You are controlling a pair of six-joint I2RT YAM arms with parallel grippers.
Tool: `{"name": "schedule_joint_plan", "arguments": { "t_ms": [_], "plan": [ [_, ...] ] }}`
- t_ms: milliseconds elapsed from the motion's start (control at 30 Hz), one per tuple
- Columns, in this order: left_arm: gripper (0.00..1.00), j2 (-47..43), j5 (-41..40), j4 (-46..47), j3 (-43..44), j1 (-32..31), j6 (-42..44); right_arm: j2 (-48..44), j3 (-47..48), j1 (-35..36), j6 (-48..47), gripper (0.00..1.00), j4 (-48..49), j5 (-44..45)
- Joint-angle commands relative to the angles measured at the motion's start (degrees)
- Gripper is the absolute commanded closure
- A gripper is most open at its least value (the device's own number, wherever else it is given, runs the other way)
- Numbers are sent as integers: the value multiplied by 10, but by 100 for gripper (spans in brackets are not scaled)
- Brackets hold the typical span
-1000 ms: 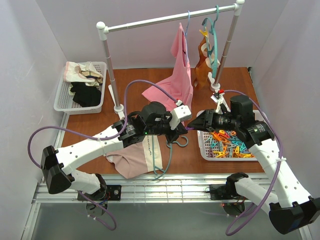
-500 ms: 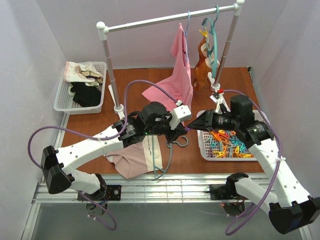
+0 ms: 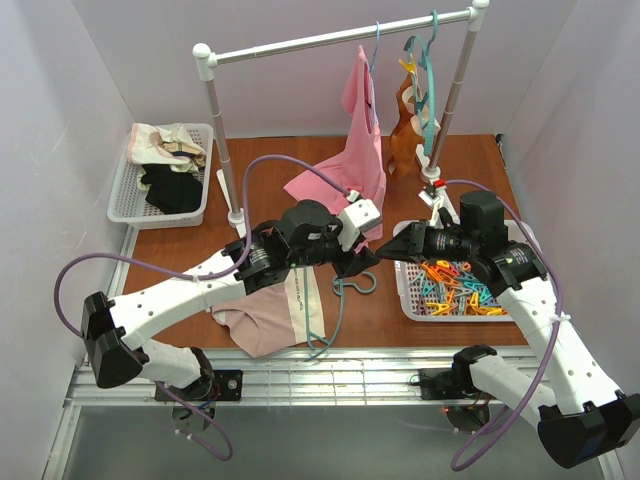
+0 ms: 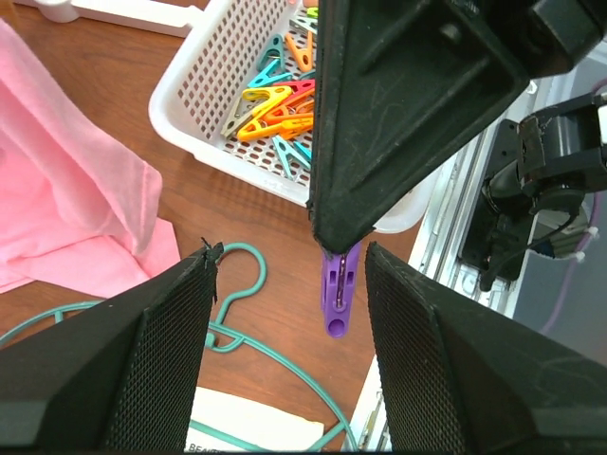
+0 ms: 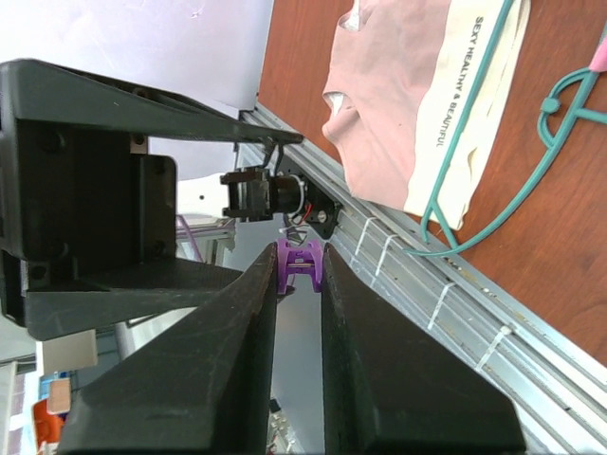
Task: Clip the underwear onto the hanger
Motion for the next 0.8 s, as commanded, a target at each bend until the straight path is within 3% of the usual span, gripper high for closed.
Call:
{"name": "schedule_joint_plan", "arguments": {
  "t_ms": [0, 400, 767],
  "plan": [
    [42, -46, -30, 0, -1, -3, -11, 1, 4, 1, -27, 99, 0, 12],
    [39, -150, -72, -50, -83, 6, -114, 38, -10, 1, -78, 99, 0, 36],
    [41, -199, -146, -97, -198, 35, -324, 33, -94, 21, -56, 99, 96, 72]
  ]
}}
